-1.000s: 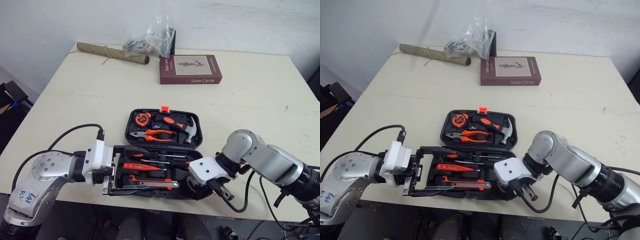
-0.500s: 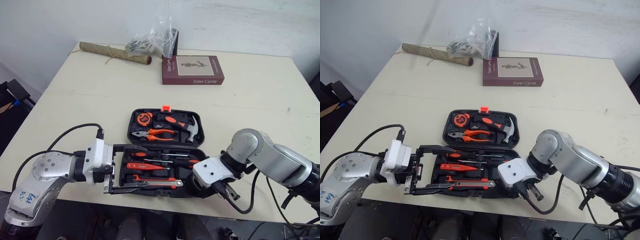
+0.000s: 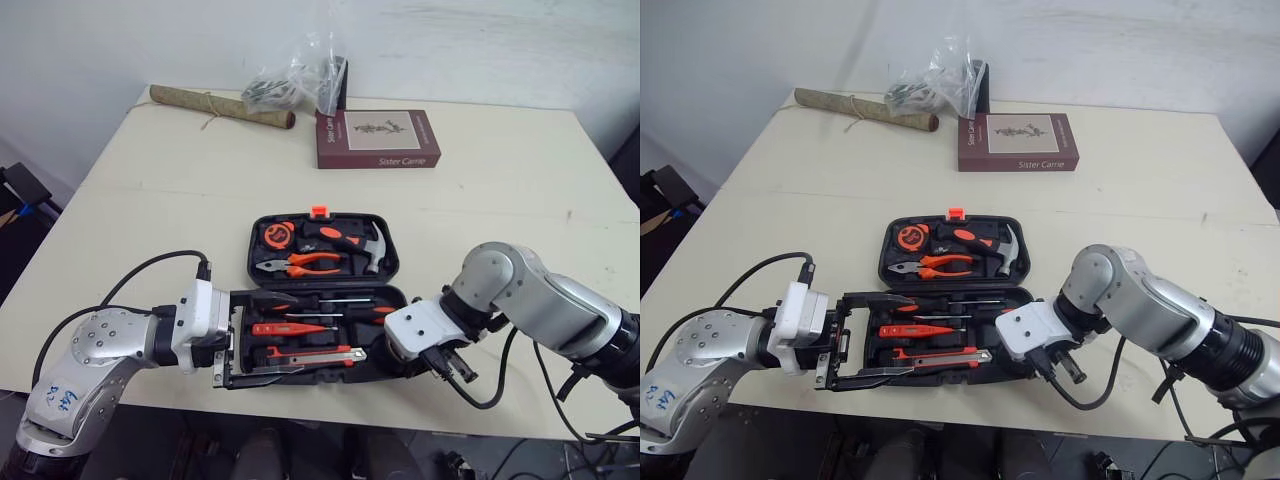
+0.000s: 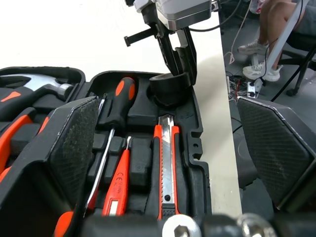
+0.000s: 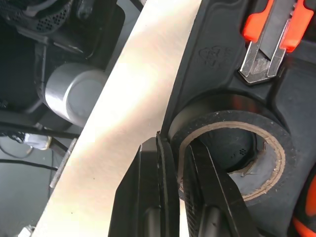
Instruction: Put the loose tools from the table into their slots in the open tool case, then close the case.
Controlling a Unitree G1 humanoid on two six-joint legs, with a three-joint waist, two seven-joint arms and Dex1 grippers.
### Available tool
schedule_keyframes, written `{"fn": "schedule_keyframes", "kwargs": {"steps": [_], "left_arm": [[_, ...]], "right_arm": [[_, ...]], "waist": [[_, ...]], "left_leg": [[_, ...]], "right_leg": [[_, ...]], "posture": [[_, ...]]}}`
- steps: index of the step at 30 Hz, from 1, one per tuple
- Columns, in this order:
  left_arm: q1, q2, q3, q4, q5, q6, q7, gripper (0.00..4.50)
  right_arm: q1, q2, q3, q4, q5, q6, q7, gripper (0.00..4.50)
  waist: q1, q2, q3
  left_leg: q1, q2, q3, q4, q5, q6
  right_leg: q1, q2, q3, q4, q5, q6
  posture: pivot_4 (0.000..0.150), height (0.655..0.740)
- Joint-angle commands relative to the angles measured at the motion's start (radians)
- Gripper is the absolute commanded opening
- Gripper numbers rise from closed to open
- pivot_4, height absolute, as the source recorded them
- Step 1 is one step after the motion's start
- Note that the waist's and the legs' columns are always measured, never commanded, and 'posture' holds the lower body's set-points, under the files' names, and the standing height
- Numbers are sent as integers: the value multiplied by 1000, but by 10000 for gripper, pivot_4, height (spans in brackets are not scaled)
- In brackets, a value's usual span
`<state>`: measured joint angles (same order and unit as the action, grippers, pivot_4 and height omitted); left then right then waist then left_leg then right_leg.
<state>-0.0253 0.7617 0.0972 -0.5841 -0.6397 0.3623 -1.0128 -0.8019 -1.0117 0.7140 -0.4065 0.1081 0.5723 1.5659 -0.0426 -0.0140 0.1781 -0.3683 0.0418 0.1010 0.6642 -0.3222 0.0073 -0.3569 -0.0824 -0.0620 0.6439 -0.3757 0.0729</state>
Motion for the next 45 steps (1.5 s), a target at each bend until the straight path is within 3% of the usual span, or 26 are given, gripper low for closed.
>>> {"fn": "schedule_keyframes", "kwargs": {"steps": [1, 3, 10, 23, 36, 41, 42, 43, 45], "left_arm": [[17, -5, -6, -50, 2, -11, 12, 45000], [20, -6, -9, -55, 2, -11, 16, 45000], [23, -9, -9, -51, 4, -19, 20, 45000], [14, -3, -4, -32, 5, -27, 4, 45000], [31, -11, -10, -48, 16, -30, 21, 45000], [40, -11, -4, -51, 18, -32, 24, 45000], [43, -10, -1, -50, 17, -33, 22, 45000], [45, -9, 2, -49, 17, -35, 22, 45000], [50, -5, 12, -42, 18, -40, 16, 45000]], "right_arm": [[-33, -12, -6, 19, -16, 28, 44, 415], [-71, -45, -21, -32, 85, 71, 49, 415], [-168, -88, -17, -28, 206, 98, 49, 415], [-136, 4, 84, 46, 77, 116, 41, 415], [-150, 14, 130, 93, 63, 93, 49, 415], [-141, 25, 103, 102, 67, 61, 47, 23321], [-153, 19, 99, 94, 97, 62, 47, 24967], [-163, 13, 99, 88, 121, 64, 48, 32431], [-207, -14, 100, 59, 249, 96, 49, 41167]], "waist": [[-4, 0, 0], [-5, 0, 0], [-6, 6, 3], [-8, 6, 3], [-10, 6, 3], [-7, 6, 3], [-6, 6, 3], [-7, 6, 3], [-7, 6, 4]], "left_leg": [[0, 0, 0, 0, 0, 0], [0, 0, -1, 0, 0, 0], [-3, 0, -3, -1, 0, -1], [-3, 0, -4, -1, 0, -1], [-3, 0, -4, 0, 0, -1], [-3, 0, -5, -1, 0, -1], [-3, 0, -5, -1, 0, -1], [-4, -1, -5, -1, 0, -1], [-3, -1, -5, 0, 0, -1]], "right_leg": [[0, 0, 0, 0, 0, 0], [0, 0, 0, 0, 0, 0], [-2, 0, -3, 0, 0, 0], [-1, 0, -3, 0, 0, 0], [-1, 0, -4, 0, 0, 0], [-1, 0, -4, 0, 0, 0], [-1, 0, -4, 0, 0, 0], [-1, 0, -4, -1, 0, 0], [-1, 0, -4, -1, 0, 0]], "posture": [[1500, 7400], [1500, 7400], [1500, 7400], [1500, 7400], [1500, 7400], [1500, 7400], [1500, 7400], [1500, 7400], [1500, 7400]]}}
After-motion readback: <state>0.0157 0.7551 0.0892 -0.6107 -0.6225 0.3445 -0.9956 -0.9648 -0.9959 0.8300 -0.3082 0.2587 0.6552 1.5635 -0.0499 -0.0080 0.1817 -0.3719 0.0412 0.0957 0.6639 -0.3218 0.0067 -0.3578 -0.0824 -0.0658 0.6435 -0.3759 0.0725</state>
